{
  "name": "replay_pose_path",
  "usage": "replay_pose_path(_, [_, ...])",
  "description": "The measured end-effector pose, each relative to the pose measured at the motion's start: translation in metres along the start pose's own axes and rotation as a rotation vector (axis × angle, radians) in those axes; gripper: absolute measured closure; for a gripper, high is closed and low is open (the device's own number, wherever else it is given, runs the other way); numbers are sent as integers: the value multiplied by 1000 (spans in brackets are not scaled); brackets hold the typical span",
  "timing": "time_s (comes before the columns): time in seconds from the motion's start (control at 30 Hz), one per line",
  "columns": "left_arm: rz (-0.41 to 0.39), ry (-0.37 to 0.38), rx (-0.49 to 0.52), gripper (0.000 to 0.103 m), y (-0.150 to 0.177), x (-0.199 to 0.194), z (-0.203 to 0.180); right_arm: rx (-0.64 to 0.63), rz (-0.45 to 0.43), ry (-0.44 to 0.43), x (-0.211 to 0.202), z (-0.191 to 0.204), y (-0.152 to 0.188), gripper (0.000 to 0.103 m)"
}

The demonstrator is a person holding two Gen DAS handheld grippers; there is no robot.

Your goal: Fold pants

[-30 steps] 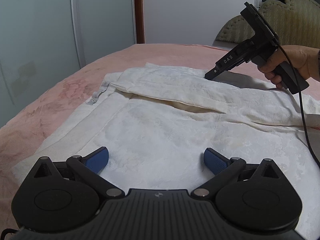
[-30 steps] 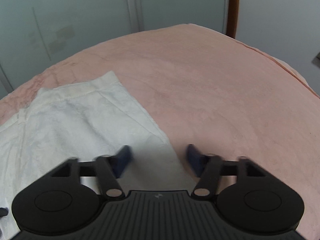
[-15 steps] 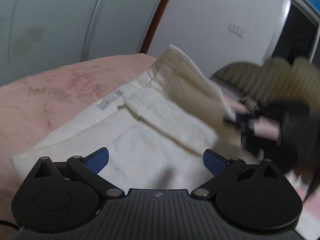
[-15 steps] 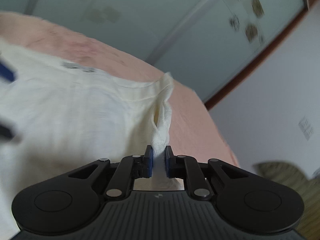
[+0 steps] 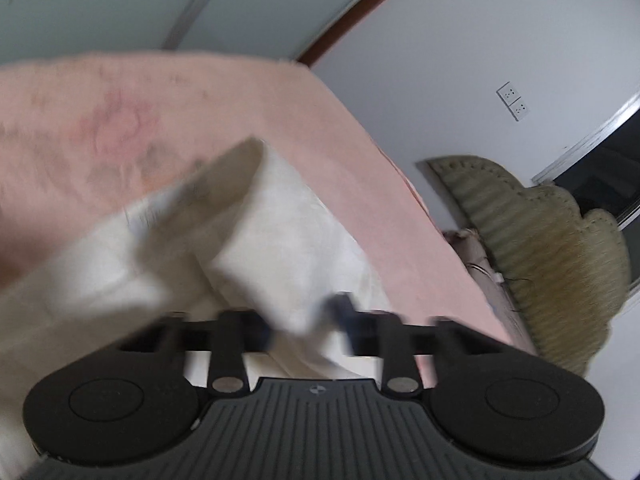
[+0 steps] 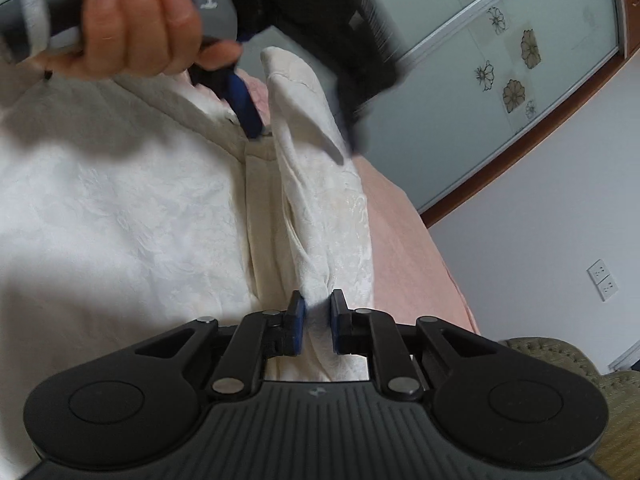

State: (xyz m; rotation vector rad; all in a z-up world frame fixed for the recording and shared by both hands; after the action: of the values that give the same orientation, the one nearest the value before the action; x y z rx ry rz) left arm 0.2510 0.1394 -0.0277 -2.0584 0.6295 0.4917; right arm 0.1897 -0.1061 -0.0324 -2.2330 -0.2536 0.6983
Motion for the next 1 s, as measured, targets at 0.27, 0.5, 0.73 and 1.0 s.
replay_pose_path(0.27, [-105,23,162,96,8,-20,-16,133,69,-18,7,-43,8,68])
replay_pose_path(0.5, [-72,69,232,96,25,-63,-5,95,65,-78,-33,-26,2,90])
replay_pose_path(0.73, [34,28,369,95,52,-115,19,17,64,-150,-107,43,-9,94])
replay_pose_path(1.0, [48,-148,522,91,83,-114,41,162,85,-267,-122,97,-5,94])
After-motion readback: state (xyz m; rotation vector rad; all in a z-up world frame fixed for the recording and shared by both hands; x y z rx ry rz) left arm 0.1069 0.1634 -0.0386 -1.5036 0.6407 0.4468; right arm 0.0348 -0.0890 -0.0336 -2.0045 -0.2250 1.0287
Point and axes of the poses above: each gripper's, at about its wrist camera, not at the fingertips, and x roughly the way its jaws point, z to its left, y to its underside, the point moved 5 cm from there along x, roughly the way its jaws point, and after that the axes turned 15 degrees about x, right-handed, at the moved point
